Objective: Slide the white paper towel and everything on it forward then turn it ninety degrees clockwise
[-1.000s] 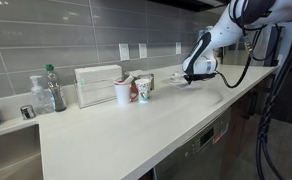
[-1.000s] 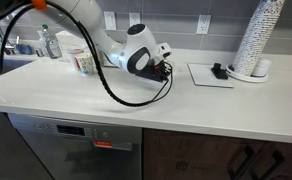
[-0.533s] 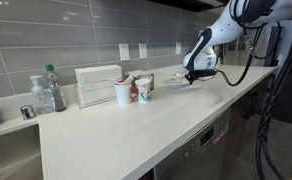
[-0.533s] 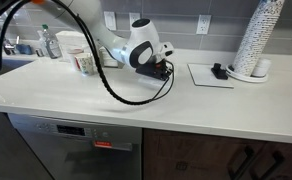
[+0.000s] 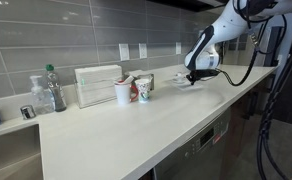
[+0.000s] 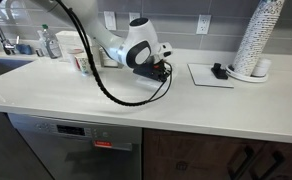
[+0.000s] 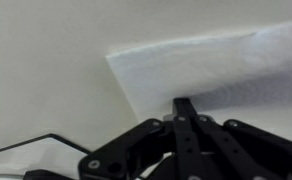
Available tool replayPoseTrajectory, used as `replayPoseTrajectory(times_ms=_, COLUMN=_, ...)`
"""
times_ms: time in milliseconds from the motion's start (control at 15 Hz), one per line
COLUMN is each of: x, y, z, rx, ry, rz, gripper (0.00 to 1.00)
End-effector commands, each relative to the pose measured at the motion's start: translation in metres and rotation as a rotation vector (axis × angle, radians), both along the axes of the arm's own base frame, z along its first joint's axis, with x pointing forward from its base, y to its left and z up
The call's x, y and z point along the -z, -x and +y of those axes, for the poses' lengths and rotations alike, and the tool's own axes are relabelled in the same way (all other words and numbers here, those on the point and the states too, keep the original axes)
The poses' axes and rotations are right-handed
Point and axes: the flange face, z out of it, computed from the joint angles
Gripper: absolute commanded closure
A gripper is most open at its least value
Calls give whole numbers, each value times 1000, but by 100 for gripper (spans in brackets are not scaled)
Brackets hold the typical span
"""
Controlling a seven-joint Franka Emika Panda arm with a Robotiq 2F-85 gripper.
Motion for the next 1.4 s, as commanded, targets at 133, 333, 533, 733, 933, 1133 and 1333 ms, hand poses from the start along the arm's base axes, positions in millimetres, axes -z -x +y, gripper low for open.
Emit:
replayPoseTrajectory(times_ms=133, x=42, y=53, z=25, rx=92, ry=-45, rz=26, gripper=100)
replayPoseTrajectory(times_ms=333, x=48, y=79, z=37, rx=144, ry=-42, rz=-1, gripper=100)
replayPoseTrajectory(times_ms=533, x=45, y=106, z=44, rx=205, ry=-32, rz=-8, gripper=100)
replayPoseTrajectory(times_ms=733, x=42, y=126, z=54, rx=248, ry=-27, rz=8, gripper=100)
replayPoseTrajectory(times_ms=933, x=38, y=137, z=70, rx=265, ry=-40, rz=33, gripper=100)
replayPoseTrajectory(times_ms=1133, x=34, y=140, z=95, rx=260, ry=-115, rz=28, gripper=100)
replayPoseTrajectory(times_ms=1333, x=29, y=141, z=126, rx=235, ry=-208, rz=29, gripper=100)
